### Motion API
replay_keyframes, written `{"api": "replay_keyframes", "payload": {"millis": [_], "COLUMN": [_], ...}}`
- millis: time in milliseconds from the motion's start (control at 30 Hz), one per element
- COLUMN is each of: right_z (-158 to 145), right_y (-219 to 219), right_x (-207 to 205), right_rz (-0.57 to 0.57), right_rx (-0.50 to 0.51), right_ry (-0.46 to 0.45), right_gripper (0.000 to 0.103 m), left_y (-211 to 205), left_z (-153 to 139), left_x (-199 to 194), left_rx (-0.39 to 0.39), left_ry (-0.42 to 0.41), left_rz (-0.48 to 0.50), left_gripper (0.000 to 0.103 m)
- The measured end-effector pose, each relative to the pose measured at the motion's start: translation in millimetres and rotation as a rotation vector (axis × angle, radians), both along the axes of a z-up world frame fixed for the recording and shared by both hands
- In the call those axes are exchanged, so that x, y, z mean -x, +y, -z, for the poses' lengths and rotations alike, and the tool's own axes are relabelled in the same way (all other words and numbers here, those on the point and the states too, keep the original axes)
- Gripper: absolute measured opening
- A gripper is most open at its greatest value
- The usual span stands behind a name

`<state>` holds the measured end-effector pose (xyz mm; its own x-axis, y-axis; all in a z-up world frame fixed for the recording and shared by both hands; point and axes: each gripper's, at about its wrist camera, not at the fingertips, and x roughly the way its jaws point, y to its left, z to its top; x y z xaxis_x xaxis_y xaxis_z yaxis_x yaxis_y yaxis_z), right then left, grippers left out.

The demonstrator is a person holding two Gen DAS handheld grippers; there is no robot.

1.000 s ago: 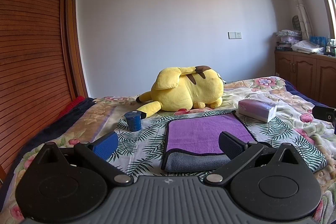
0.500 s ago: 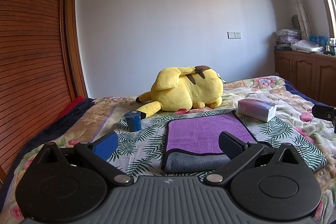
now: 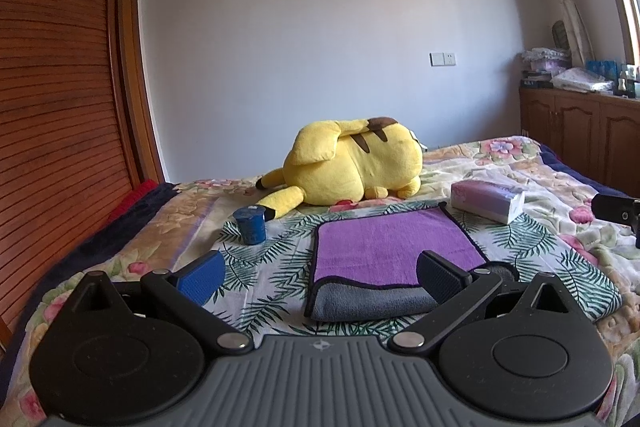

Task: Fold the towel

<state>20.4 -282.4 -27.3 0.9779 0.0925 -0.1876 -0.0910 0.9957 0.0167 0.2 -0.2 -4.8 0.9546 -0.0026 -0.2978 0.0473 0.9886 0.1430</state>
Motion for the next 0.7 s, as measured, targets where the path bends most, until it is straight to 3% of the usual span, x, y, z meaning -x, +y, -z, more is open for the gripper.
{"api": "replay_keyframes", "payload": {"millis": [700], "right_z": [8.4], "right_y": [9.7], "right_x": [-15.2], "right_rz": [-0.030], "right_rx": [0.028], "right_ry": [0.119], "right_gripper": [0.103], "left_y": [-6.6], "left_z": [12.7], "left_x": [-18.4], "left_rx": [-0.022], "left_ry": [0.130], "left_rz": [0.023], "left_gripper": [0.103]}}
